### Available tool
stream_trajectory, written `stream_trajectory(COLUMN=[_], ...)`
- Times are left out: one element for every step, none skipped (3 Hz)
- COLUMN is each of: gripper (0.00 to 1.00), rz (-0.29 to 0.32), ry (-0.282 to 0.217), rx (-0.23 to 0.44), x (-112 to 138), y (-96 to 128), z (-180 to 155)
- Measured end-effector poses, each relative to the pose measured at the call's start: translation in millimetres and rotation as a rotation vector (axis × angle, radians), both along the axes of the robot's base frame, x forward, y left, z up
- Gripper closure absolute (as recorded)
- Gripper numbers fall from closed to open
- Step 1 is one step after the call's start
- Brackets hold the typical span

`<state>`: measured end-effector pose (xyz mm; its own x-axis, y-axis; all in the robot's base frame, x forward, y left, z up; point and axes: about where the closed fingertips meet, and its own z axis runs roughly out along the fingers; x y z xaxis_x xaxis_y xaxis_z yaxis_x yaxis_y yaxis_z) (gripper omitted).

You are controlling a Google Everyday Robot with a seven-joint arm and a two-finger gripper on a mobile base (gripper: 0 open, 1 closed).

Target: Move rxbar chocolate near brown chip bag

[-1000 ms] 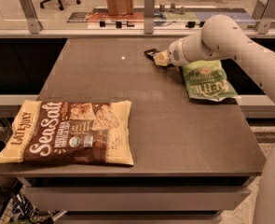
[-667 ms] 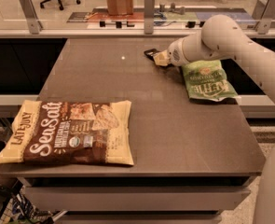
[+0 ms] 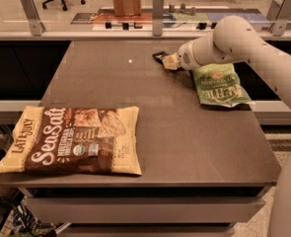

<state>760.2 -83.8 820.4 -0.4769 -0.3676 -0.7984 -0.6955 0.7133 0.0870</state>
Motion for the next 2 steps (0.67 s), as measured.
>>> stream_trajectory(gripper=[1.00, 1.00], rz=[0.000, 0.000], ry=[0.000, 0.000], rx=[0.000, 0.000], x=[0.0, -0.1], y=[0.0, -0.1], z=[0.1, 0.3])
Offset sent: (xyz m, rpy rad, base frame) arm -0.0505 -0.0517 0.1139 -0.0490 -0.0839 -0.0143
